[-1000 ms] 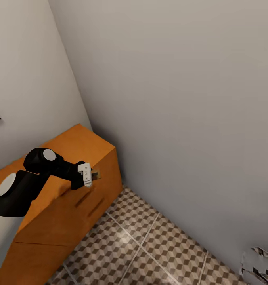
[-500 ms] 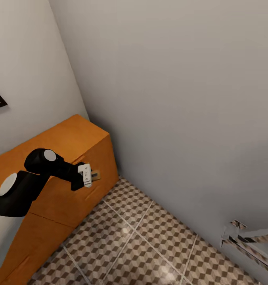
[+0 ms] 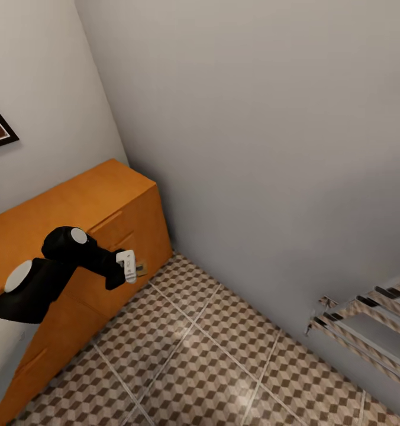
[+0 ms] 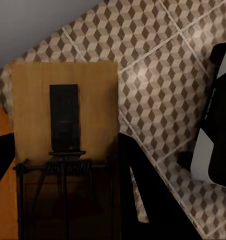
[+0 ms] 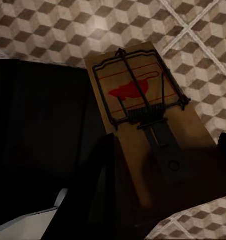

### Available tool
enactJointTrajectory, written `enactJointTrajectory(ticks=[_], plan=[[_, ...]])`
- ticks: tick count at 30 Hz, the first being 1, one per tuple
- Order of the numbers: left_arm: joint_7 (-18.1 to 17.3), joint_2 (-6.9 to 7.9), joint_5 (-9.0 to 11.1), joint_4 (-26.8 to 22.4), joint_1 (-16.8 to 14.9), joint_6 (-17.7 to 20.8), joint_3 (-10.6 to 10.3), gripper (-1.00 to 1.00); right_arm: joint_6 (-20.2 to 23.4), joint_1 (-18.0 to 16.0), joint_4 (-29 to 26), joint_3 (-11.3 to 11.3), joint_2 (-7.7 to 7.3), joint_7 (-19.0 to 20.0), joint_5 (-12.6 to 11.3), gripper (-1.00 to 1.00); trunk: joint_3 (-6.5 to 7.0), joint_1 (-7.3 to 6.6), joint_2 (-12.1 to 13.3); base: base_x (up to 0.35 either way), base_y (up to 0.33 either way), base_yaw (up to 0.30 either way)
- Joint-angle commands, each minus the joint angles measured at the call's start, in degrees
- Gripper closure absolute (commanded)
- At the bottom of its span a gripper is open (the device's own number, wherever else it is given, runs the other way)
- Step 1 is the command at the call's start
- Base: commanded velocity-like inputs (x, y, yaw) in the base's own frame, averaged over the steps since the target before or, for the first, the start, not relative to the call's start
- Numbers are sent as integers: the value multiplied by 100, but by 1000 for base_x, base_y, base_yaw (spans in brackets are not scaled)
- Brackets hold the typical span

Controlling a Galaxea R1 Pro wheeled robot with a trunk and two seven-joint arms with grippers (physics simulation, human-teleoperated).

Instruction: Take the four mousetraps from the cabinet in the bathroom and place them on the bathroom floor. Make sure all four end up on the same floor surface, and ensure that at least two of them are either under or directly next to the same bathroom sink.

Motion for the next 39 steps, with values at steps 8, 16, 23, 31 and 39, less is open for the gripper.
enactJointTrajectory(ticks=[8,16,23,31,39], plan=[[192,-52,-21,1086,24,-3,-145,100,-5,-4,5,35,-1,-69,39,100,-9,0,-11,-89,-38,0],[1802,-437,101,3474,36,-661,-1062,100,-5,-4,0,28,-7,-63,40,100,-9,0,-11,-3,-1,0],[4804,-1602,355,7581,56,-2590,-1129,100,-5,-4,-1,35,-137,-53,42,100,-9,0,-11,0,0,0],[5899,-1978,396,8643,212,-2856,-1099,100,-16,-4,-7,32,-295,-47,45,100,-9,0,-11,0,0,0],[5947,-1826,1386,8673,744,-2932,-1082,100,-54,-4,-20,27,-348,-43,58,100,-9,0,-11,0,0,0]])
